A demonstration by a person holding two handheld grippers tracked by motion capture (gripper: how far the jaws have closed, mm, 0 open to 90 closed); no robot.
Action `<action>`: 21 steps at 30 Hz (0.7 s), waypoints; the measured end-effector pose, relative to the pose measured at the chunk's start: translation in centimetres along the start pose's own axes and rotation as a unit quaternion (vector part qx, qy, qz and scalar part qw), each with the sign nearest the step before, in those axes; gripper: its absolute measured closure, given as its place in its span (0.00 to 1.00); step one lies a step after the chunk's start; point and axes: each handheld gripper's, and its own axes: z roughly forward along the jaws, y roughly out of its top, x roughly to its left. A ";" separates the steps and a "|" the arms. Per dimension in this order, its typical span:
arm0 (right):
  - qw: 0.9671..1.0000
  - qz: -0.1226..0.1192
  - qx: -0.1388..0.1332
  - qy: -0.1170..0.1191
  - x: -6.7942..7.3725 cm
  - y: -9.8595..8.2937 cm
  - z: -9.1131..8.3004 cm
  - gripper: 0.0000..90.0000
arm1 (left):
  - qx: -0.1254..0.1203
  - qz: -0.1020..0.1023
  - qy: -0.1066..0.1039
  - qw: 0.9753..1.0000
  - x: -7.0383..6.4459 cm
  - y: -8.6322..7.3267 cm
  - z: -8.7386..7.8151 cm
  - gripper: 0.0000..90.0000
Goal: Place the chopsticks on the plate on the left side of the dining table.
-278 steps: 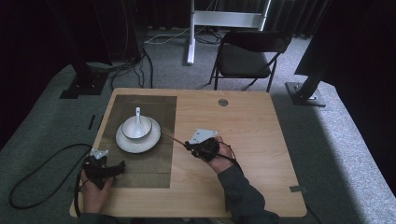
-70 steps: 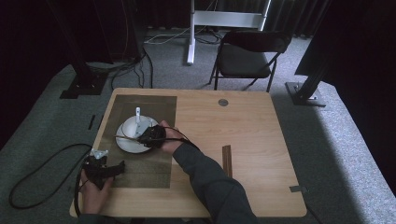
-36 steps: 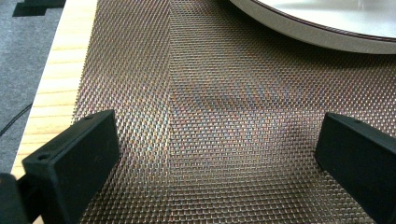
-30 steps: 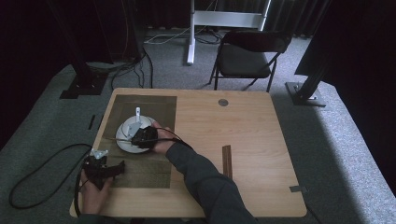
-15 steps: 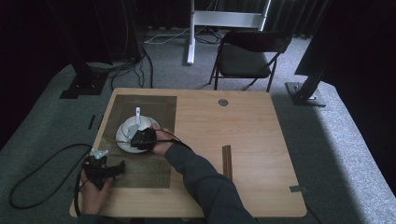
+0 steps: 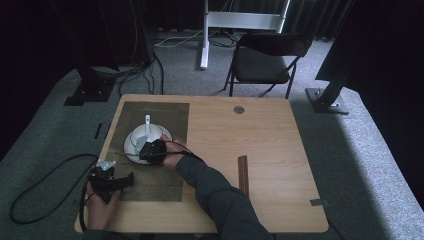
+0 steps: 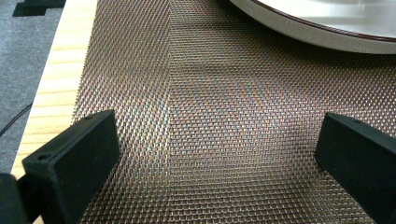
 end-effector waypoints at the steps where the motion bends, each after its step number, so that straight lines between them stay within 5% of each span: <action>1: 1.000 0.000 0.000 0.000 0.0 0.0 0.0 0.94 | 0.000 0.000 0.000 1.000 0.0 0.0 0.0 0.00; 21: 1.000 -0.003 0.012 0.002 0.0 -0.4 1.0 0.93 | -0.001 0.000 0.000 1.000 0.0 0.0 0.0 0.00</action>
